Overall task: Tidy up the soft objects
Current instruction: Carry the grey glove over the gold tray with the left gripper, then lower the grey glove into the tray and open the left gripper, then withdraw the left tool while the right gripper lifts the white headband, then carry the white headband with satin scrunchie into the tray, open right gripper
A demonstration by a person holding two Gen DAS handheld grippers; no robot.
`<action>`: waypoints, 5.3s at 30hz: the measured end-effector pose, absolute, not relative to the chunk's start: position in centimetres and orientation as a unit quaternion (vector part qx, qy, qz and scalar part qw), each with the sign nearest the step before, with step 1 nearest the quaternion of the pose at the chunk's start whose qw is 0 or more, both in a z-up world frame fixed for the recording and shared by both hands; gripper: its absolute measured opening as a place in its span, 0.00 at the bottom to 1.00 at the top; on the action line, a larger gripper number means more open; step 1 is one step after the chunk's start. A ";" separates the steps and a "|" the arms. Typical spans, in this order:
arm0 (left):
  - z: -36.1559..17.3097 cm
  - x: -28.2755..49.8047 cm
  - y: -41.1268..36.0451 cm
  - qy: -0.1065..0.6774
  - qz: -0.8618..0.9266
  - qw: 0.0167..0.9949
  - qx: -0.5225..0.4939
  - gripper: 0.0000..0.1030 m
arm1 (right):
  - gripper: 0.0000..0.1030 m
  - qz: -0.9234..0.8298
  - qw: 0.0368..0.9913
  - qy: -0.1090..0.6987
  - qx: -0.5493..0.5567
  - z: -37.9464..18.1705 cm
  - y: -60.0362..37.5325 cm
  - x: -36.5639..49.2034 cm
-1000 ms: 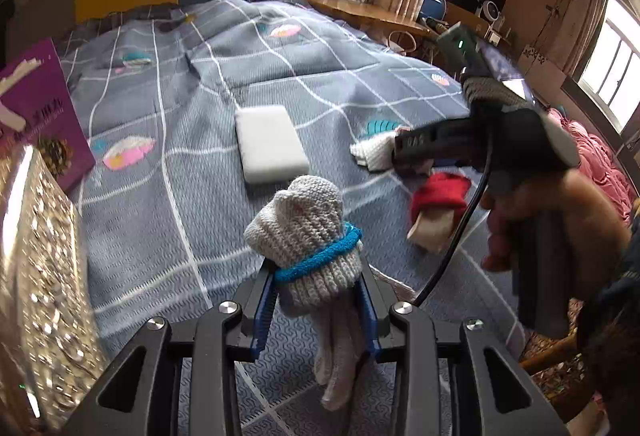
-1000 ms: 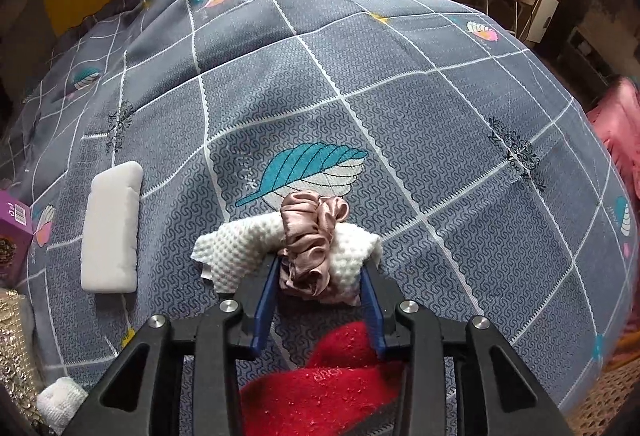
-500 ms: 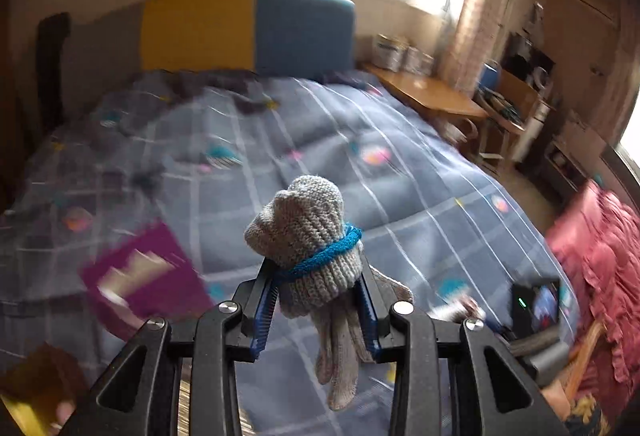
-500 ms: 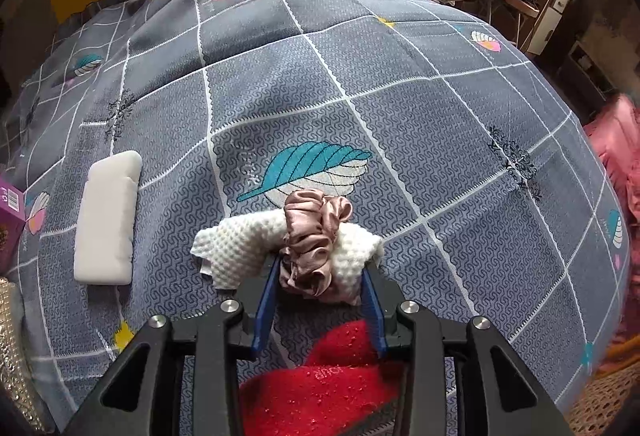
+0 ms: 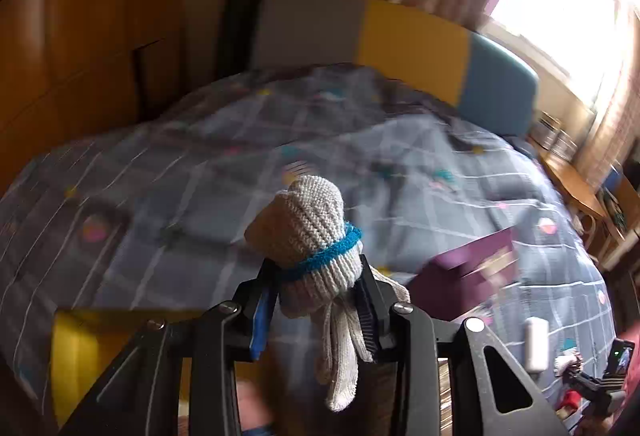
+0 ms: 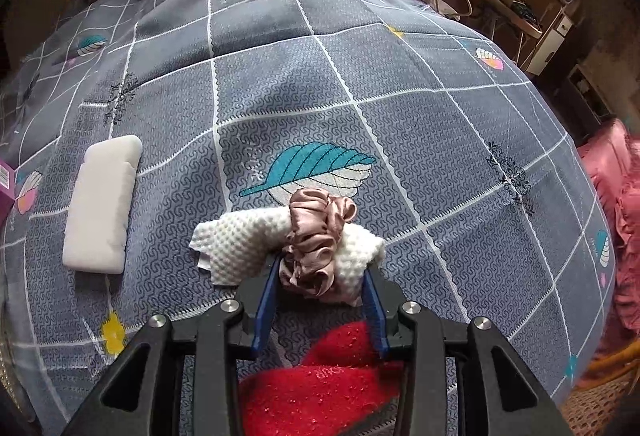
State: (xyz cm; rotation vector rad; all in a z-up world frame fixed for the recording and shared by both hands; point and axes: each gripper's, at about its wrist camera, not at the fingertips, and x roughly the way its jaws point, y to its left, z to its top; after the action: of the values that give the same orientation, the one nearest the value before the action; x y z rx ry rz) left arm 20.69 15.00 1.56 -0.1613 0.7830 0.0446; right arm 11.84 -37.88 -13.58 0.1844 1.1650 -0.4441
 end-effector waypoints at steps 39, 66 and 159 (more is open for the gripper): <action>-6.8 4.1 21.5 0.392 0.139 0.908 -0.057 0.38 | 0.38 -0.217 0.815 0.537 -0.007 -13.6 -35.2 11.5; -4.9 1.6 20.7 0.369 0.115 0.921 -0.061 0.54 | 0.34 -0.216 0.818 0.532 0.001 -13.4 -35.5 11.6; -5.0 0.1 20.7 0.375 0.076 0.921 -0.068 0.54 | 0.31 0.285 0.873 0.392 -0.051 4.7 2.5 14.7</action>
State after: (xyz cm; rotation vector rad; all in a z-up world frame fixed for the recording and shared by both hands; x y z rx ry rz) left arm 0.09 20.67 -5.01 -0.1406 0.7700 0.1558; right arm 14.73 2.51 4.65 -0.1059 0.8194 0.5961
